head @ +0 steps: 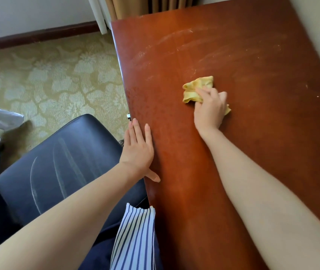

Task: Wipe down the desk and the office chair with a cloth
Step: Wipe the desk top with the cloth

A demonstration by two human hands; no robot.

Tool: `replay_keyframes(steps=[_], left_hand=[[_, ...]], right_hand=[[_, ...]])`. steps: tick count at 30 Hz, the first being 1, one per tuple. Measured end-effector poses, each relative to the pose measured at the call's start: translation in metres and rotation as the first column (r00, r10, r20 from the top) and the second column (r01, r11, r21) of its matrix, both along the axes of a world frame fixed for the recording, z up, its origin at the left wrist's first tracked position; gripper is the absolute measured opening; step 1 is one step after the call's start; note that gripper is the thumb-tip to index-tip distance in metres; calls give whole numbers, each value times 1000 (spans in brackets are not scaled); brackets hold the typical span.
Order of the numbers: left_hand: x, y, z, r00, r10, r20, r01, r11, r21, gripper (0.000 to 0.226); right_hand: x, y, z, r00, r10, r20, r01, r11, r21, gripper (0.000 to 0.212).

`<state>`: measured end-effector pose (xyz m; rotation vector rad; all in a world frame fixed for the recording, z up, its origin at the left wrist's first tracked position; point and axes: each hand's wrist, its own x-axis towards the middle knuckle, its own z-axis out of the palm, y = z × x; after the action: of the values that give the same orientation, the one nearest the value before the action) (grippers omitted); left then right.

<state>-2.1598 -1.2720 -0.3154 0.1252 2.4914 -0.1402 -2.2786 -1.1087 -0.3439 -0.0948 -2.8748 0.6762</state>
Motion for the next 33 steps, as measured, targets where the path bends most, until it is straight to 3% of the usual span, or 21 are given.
replay_keyframes(steps=[6,11,15,18,21,27,33], left_hand=[[-1,-3,2,1000,4,24,-4,1000,7,154],[-2,5,8,999,7,51,-4,999,-53,151],[-8,21,14,996,65,-56,-65,998,-1,146],[-22,43,11,989,21,-144,-6,995,104,142],[-44,64,5,977,-26,-211,73,973,220,132],[-82,99,-20,943,45,-329,71,941,332,88],[-98,115,-38,848,198,-491,55,889,454,61]], right_hand=[[86,5,0,906,412,-90,-413,911,15,48],[153,49,-3,748,660,-63,-662,749,-9,56],[172,91,3,611,790,-38,-791,612,-5,45],[171,121,4,586,810,-32,-809,587,41,41],[159,145,5,620,784,-23,-779,619,99,37],[111,190,8,821,570,-39,-562,818,124,50],[48,214,9,979,203,-36,-195,969,153,50]])
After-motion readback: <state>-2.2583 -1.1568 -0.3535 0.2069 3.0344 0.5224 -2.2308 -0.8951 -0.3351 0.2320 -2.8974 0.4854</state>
